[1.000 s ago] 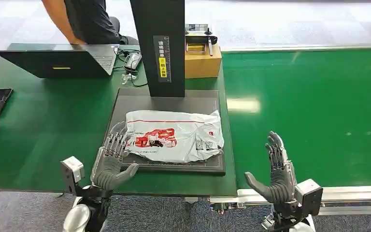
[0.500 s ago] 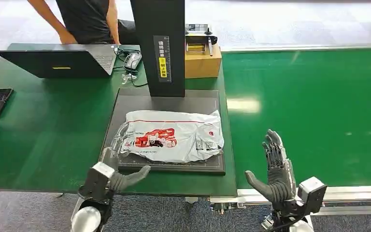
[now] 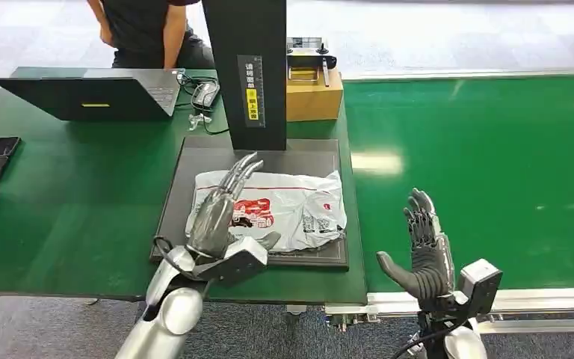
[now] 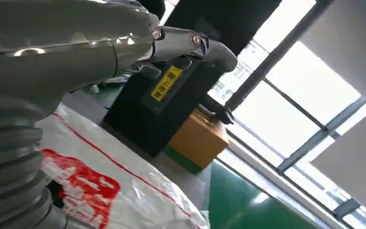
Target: Moved the parcel from conveyor to table for the left to box.
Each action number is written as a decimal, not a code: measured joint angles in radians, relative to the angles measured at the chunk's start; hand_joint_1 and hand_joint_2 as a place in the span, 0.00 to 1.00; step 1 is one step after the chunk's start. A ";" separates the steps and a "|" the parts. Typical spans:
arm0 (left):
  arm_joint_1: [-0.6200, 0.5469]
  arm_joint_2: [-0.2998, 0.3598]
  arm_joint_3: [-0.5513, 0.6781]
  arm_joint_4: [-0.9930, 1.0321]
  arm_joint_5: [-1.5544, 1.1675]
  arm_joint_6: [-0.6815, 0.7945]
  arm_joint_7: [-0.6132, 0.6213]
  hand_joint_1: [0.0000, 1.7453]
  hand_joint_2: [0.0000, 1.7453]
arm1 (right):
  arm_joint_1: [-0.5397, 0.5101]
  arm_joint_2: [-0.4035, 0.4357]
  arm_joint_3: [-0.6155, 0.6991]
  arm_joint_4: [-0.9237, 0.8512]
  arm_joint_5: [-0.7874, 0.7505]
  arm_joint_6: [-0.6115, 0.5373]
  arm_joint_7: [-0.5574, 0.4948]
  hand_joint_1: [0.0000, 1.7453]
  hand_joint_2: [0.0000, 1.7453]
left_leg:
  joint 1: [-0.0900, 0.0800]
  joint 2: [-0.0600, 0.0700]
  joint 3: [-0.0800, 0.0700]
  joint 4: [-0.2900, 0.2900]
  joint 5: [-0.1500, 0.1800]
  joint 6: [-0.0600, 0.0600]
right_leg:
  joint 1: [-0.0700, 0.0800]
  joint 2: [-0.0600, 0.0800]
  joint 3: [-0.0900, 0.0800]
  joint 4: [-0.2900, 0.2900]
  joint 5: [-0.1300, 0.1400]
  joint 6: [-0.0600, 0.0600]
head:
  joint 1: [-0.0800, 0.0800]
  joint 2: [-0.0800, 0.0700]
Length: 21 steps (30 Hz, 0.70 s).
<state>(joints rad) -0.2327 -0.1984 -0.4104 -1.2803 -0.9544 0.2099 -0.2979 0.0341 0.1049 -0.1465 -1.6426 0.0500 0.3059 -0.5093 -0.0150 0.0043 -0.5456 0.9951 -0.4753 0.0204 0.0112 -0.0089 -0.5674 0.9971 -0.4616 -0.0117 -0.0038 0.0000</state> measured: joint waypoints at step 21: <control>-0.275 -0.063 -0.161 0.471 -0.069 -0.197 0.236 0.00 1.00 | 0.000 0.019 0.002 0.032 0.053 0.011 0.003 0.00 1.00 | 0.000 0.001 0.000 0.000 0.000 0.000 | 0.000 0.001 0.000 0.000 0.000 0.000 | 0.000 0.000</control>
<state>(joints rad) -0.5075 -0.2617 -0.5714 -0.8094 -1.0231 0.0126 -0.0617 0.0339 0.1240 -0.1446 -1.6102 0.1026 0.3166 -0.5058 -0.0150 0.0050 -0.5455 0.9950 -0.4753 0.0203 0.0113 -0.0080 -0.5679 0.9971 -0.4615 -0.0116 -0.0042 0.0000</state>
